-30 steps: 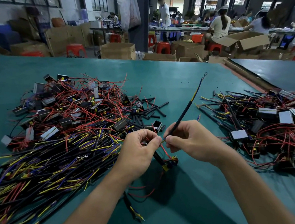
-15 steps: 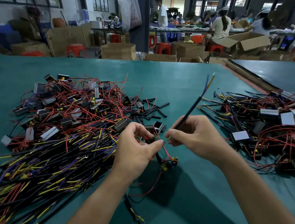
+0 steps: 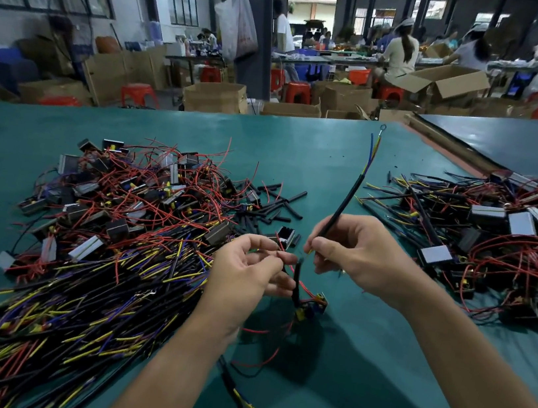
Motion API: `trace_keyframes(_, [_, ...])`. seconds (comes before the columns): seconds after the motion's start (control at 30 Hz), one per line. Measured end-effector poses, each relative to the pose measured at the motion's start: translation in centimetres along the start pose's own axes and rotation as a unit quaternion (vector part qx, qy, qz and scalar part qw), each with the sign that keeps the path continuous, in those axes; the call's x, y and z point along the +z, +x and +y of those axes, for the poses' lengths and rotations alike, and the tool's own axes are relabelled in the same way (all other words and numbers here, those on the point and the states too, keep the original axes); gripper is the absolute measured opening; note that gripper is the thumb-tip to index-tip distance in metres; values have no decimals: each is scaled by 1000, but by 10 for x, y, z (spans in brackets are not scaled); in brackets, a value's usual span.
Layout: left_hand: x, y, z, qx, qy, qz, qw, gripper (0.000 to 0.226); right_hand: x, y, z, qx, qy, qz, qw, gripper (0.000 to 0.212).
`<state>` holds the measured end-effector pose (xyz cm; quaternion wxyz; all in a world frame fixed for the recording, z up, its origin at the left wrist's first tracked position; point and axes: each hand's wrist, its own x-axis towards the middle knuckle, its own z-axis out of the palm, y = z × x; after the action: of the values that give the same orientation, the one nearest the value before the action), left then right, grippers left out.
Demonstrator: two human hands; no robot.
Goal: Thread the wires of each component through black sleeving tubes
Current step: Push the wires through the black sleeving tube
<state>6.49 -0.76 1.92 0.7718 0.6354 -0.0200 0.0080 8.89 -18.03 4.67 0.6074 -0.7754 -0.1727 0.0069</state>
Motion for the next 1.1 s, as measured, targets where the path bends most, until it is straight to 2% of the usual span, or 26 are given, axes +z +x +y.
trace_keyframes(0.4, [-2, 0, -8, 65, 87, 5, 994, 9, 2, -1, -1, -9, -8, 27, 1000, 11])
trace_keyframes(0.8, [4, -1, -6, 98, 75, -4, 992, 1, 5, -2, -6, -27, 29, 23, 999, 7])
trace_keyframes(1.03, [4, -3, -5, 144, 90, -9, 985, 9, 4, -6, -10, -38, 67, 13, 997, 3])
trace_keyframes(1.1, [4, -4, -4, 153, 83, -9, 985, 11, 4, -7, -12, -42, 77, 14, 996, 7])
